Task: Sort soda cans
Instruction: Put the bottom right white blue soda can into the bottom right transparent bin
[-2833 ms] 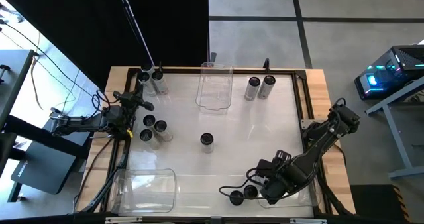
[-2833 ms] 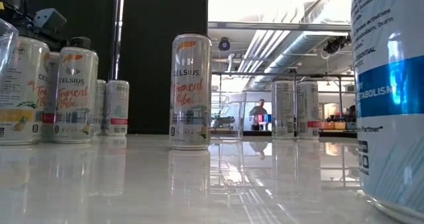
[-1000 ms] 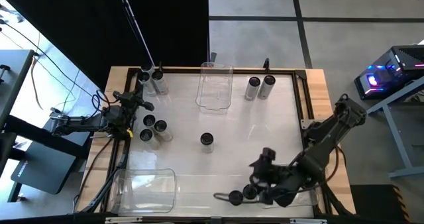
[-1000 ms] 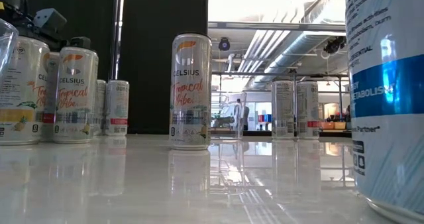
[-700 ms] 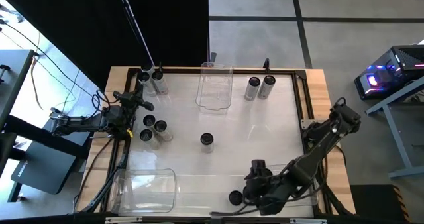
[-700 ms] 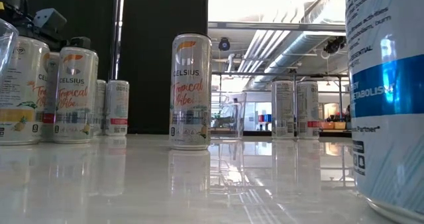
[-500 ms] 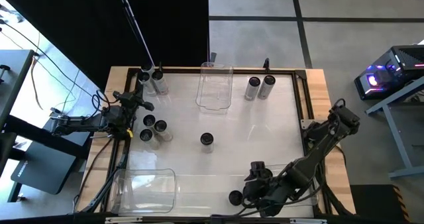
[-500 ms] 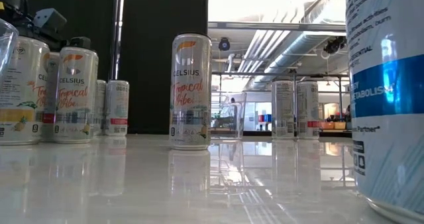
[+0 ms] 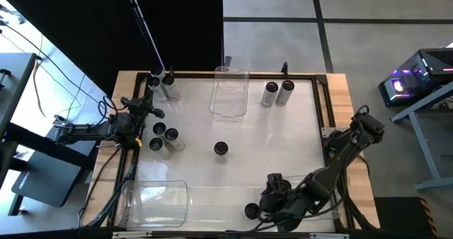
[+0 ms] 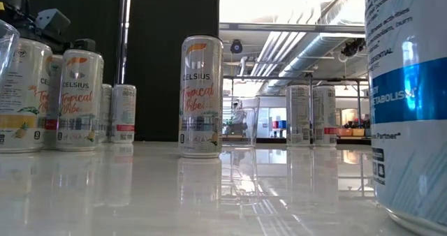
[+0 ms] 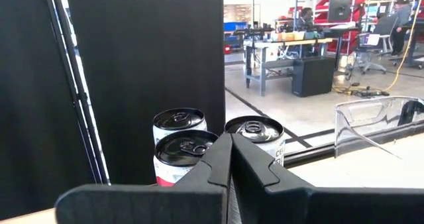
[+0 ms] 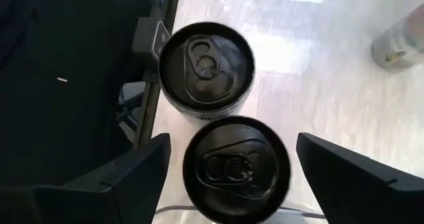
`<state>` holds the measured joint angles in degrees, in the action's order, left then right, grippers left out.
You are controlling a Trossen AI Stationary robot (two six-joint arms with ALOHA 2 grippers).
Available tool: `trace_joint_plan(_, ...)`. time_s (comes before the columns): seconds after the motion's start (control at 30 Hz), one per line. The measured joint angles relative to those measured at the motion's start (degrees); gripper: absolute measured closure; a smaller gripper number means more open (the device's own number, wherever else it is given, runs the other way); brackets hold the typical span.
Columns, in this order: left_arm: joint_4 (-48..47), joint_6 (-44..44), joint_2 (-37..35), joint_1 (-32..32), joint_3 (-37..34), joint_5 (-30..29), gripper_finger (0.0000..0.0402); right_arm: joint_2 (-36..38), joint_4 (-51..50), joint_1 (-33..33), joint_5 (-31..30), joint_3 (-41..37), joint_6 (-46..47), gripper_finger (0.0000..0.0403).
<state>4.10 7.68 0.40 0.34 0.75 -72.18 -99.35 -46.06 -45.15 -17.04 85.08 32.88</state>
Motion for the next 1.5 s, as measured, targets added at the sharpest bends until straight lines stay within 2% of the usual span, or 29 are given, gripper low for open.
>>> trace_joint_plan(0.37,0.0,0.0,0.0,0.0,0.0,0.0,0.0401,-3.8,-1.6,0.6,2.6,0.0,-1.0,0.0084)
trace_joint_plan(0.47,0.0,0.0,0.0,0.0,0.0,0.0,0.0401,-3.8,-1.5,0.8,2.4,0.0,-1.4,0.0104)
trace_joint_plan(0.6,0.0,0.0,0.0,0.0,0.0,0.0,0.0401,-3.8,-1.5,1.0,2.2,0.0,-1.9,0.0158)
trace_joint_plan(0.73,0.0,0.0,0.0,0.0,0.0,0.0,0.0401,-3.7,-1.6,1.0,0.8,0.0,-2.0,0.0160)
trace_joint_plan(1.17,0.0,0.0,0.0,0.0,0.0,0.0,0.0401,3.7,-5.7,3.1,-11.4,-0.1,-0.3,0.0160)
trace_joint_plan(1.4,0.0,0.0,0.0,0.0,0.0,0.0,0.0401,10.6,-14.8,6.2,-25.3,0.1,3.9,0.0160)
trace_joint_plan(1.5,0.0,0.0,0.0,0.0,0.0,0.0,0.0401,14.0,-24.5,6.3,-28.6,2.3,10.8,0.0160)
